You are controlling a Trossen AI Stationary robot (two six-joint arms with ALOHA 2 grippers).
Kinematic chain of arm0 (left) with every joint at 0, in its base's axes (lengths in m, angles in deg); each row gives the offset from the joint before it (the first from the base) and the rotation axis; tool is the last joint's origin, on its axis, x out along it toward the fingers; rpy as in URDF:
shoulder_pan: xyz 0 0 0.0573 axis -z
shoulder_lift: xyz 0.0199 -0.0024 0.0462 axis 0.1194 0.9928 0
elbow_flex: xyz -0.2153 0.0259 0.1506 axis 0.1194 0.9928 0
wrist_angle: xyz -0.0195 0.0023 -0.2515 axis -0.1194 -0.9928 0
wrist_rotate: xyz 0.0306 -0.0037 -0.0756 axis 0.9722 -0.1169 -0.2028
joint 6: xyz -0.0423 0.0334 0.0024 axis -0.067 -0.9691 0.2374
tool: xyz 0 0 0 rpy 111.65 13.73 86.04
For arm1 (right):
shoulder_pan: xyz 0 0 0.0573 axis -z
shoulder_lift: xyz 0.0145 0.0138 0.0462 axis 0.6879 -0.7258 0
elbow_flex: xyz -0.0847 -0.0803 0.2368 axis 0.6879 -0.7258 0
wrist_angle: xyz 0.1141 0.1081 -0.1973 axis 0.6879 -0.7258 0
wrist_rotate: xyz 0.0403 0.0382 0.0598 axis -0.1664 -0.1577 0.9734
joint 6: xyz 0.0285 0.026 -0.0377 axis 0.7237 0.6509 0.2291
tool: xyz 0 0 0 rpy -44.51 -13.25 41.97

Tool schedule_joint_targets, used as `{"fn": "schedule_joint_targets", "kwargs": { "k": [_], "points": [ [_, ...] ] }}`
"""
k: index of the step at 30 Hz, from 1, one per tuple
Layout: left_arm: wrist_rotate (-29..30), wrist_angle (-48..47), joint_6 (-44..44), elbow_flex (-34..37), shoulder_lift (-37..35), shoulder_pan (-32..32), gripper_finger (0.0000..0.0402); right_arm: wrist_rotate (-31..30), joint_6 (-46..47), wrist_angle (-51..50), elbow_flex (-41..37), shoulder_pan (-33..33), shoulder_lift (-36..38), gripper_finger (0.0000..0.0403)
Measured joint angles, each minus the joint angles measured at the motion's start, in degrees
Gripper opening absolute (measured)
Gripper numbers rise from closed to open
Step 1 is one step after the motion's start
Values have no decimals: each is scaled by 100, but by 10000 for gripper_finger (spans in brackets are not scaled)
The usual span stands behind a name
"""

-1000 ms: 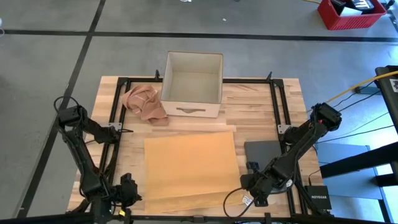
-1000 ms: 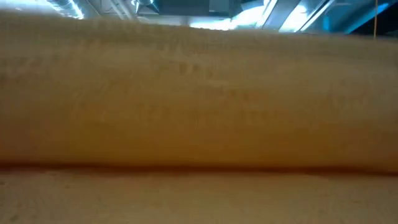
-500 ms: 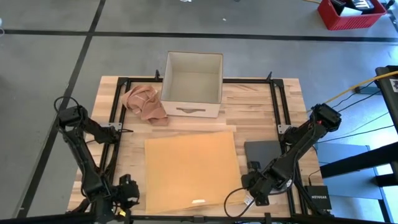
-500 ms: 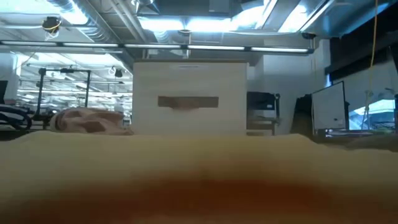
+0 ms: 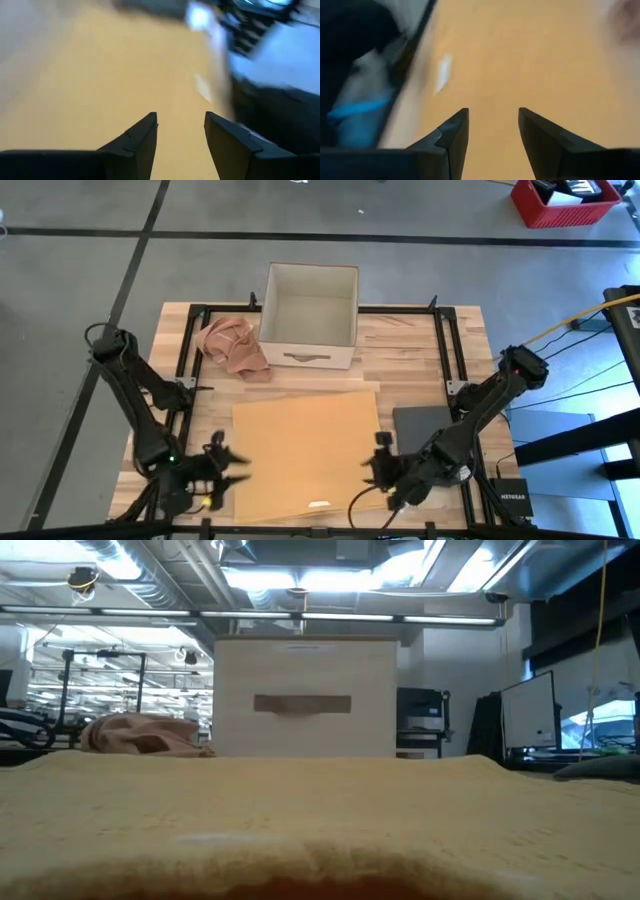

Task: Fold towel
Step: Fold the yellow towel

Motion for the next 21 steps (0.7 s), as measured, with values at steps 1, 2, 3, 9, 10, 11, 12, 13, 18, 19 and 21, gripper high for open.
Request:
{"fn": "schedule_joint_targets", "kwargs": {
  "k": [1, 2, 3, 9, 10, 11, 12, 13, 18, 19, 21],
  "points": [
    [309, -35, -278, 45, 2, -142, 156, -440, -435, 440, -108, 57, -44, 174],
    [505, -55, -469, 107, 8, -284, 156, -656, -817, 824, -229, 128, -97, 174],
    [577, -51, -580, 174, 9, -432, 156, -714, -1107, 1140, -347, 220, -152, 174],
    [-47, 31, -210, 827, 13, -1260, 156, 351, -1279, 1828, -945, 1061, -443, 174],
    [-278, 45, -118, 950, 13, -1364, 156, 529, -1278, 1933, -1049, 1179, -492, 174],
    [-484, 69, 5, 1077, 14, -1443, 156, 700, -1279, 2062, -1139, 1293, -548, 174],
    [-663, 145, 114, 1209, 15, -1495, 156, 845, -1277, 2225, -1215, 1386, -603, 174],
    [-852, 292, 226, 1356, 25, -1537, 157, 974, -1245, 2382, -1283, 1443, -671, 174],
    [-1796, 1357, 502, 1932, 265, -1514, 157, 1249, -1090, 2553, -1525, 1569, -1050, 174],
    [-1958, 1495, 513, 1985, 339, -1499, 157, 1220, -1047, 2574, -1534, 1562, -1102, 174],
    [-2219, 1512, 584, 2035, 447, -1476, 157, 1142, -976, 2573, -1553, 1566, -1197, 174]
  ]
}}
